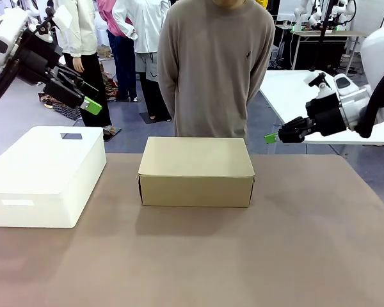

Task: Pack the shoes into the box.
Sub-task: Press down on the lid of the Shoes Box.

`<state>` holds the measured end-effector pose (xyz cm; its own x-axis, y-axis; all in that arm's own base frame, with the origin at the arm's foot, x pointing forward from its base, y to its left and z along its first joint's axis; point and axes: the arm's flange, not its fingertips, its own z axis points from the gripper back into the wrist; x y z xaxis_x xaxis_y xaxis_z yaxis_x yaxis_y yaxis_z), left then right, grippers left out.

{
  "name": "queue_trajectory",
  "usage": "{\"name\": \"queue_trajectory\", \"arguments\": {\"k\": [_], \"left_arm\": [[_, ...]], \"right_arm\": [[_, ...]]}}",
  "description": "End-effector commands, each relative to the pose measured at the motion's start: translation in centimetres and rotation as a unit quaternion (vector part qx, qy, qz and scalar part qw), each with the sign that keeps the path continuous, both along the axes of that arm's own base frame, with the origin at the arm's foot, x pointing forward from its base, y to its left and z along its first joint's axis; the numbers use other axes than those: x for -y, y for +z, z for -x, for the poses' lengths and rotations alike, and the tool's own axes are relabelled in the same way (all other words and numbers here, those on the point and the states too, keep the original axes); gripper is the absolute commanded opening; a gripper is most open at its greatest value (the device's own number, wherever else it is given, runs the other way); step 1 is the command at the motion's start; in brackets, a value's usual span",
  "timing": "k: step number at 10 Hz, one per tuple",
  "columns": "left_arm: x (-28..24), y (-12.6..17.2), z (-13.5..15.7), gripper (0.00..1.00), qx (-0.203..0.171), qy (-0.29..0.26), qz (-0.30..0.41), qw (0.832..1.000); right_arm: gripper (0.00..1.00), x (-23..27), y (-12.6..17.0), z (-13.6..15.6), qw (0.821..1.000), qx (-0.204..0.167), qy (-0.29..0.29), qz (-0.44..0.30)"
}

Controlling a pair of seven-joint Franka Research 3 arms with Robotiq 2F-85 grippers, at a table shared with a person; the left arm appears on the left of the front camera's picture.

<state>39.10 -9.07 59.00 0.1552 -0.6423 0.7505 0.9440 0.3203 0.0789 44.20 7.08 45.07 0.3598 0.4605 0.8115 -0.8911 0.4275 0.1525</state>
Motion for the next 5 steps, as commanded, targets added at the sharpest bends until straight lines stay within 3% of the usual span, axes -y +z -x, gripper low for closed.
{"name": "queue_trajectory", "arguments": {"k": [1,5], "left_arm": [[0.0,0.0,-0.1,1.00,0.007,-0.008,0.009,1.000],[0.0,0.0,0.0,1.00,0.000,0.000,0.000,1.000]], "right_arm": [[0.15,-1.1,3.2,0.2,0.997,-0.061,-0.015,0.051],[0.94,-1.7,8.0,1.2,0.986,-0.086,-0.060,0.128]]}}
